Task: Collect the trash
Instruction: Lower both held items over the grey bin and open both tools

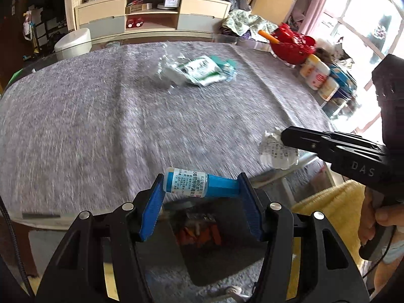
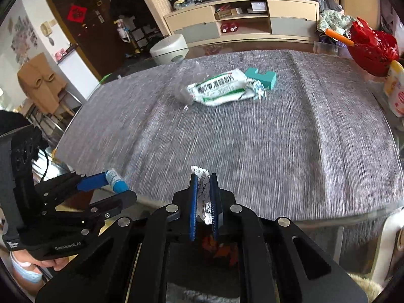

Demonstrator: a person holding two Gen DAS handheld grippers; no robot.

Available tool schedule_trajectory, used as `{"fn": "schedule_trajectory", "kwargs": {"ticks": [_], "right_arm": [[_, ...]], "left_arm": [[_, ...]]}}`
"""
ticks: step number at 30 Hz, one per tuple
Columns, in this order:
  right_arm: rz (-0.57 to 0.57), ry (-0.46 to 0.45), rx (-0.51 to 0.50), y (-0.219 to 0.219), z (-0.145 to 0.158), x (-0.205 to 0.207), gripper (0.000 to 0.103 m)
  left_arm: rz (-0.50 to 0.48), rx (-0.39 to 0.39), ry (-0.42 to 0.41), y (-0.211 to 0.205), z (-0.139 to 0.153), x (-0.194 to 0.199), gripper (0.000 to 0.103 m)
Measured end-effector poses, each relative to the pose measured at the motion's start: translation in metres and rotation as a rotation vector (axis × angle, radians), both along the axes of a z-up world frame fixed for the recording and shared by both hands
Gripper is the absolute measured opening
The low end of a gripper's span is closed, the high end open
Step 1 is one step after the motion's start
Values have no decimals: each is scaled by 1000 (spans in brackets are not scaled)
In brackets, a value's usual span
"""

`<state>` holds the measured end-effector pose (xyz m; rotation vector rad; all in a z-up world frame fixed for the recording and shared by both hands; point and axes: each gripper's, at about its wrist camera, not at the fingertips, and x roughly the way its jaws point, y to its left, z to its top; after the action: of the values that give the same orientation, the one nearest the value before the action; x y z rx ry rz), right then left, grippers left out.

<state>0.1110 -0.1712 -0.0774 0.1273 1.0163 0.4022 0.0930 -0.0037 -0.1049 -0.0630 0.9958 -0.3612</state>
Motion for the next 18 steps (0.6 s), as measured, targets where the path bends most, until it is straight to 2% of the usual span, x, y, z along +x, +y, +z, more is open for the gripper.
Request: {"fn": "schedule_trajectory", "kwargs": {"ticks": [6, 18], "right_arm": [[-7, 29, -2, -7, -16, -32, 11], [-16, 140, -15, -5, -71, -70, 11]], "left_arm": [[-30, 6, 24, -10, -12, -33, 55], [-50, 0, 142, -27, -71, -72, 55]]}}
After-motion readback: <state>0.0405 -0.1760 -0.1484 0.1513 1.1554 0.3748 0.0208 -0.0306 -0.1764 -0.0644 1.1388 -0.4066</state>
